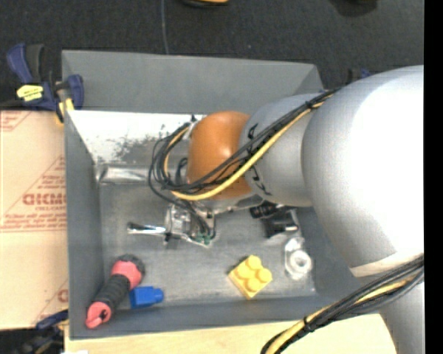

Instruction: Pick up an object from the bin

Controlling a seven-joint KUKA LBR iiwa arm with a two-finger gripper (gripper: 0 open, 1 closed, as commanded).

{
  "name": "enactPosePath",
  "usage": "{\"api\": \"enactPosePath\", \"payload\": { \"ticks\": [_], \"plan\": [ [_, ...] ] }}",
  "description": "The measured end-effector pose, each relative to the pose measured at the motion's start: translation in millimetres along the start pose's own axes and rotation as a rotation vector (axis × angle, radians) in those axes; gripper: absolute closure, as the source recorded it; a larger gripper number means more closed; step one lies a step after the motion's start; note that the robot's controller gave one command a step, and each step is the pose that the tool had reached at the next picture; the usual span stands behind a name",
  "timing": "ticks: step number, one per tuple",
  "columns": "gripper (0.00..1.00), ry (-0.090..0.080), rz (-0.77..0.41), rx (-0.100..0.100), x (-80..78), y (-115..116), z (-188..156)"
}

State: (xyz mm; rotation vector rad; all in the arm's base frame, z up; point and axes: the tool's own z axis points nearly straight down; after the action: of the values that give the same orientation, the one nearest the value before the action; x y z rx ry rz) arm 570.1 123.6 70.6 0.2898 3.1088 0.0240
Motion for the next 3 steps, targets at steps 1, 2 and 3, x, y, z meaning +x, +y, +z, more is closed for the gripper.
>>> {"api": "enactPosePath", "payload": {
  "ticks": [1, 2, 3],
  "plan": [
    [1.00, 0.009, 0.000, 0.003, 2.4, -1, -13],
    [1.00, 0.002, 0.000, 0.001, -0.4, 0, -56],
    [1.00, -0.001, 0.000, 0.000, -1.9, 1, -92]
  ]
}}
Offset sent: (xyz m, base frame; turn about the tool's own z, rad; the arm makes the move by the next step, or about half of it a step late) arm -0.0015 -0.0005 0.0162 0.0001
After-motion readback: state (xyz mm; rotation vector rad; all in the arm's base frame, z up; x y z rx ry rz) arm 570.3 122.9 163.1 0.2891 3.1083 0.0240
